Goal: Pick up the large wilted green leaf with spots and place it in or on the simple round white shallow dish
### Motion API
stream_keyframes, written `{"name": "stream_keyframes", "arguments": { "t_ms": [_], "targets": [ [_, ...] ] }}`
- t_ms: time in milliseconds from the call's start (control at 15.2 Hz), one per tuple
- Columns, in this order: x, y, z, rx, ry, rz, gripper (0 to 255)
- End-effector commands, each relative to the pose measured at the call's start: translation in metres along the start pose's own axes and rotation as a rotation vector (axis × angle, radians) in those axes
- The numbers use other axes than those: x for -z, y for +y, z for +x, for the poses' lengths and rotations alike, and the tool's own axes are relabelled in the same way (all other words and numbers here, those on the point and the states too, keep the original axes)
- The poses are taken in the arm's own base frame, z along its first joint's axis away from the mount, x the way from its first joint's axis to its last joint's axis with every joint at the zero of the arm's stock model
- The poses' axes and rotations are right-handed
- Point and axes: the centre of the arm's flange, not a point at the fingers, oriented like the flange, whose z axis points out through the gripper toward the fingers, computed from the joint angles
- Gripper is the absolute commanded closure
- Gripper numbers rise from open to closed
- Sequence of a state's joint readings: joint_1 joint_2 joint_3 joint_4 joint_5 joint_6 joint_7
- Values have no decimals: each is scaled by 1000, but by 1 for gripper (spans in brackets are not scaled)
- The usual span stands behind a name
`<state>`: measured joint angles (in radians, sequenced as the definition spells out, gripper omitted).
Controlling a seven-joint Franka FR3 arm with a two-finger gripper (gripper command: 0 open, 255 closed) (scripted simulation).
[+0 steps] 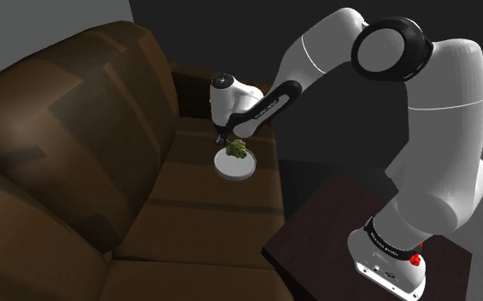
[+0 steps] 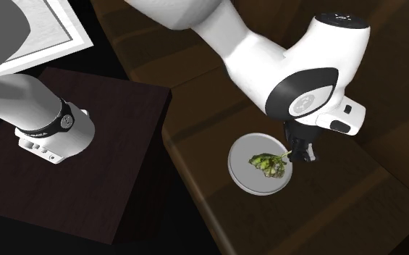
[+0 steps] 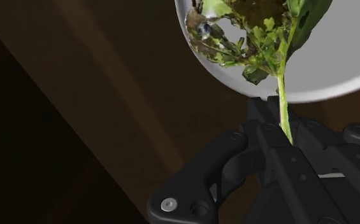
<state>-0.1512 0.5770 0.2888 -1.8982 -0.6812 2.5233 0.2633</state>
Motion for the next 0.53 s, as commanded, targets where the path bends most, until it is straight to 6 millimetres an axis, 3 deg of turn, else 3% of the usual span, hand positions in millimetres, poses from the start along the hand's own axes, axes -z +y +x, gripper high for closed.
{"name": "stream_keyframes", "arguments": {
  "t_ms": [0, 132, 198, 462],
  "targets": [
    [-12, -6, -6, 2, -20, 5, 255],
    [-8, -4, -3, 2, -13, 4, 255],
    [-8, -4, -3, 2, -13, 4, 0],
    [4, 74, -27, -147, -155, 350, 0]
  ]
}}
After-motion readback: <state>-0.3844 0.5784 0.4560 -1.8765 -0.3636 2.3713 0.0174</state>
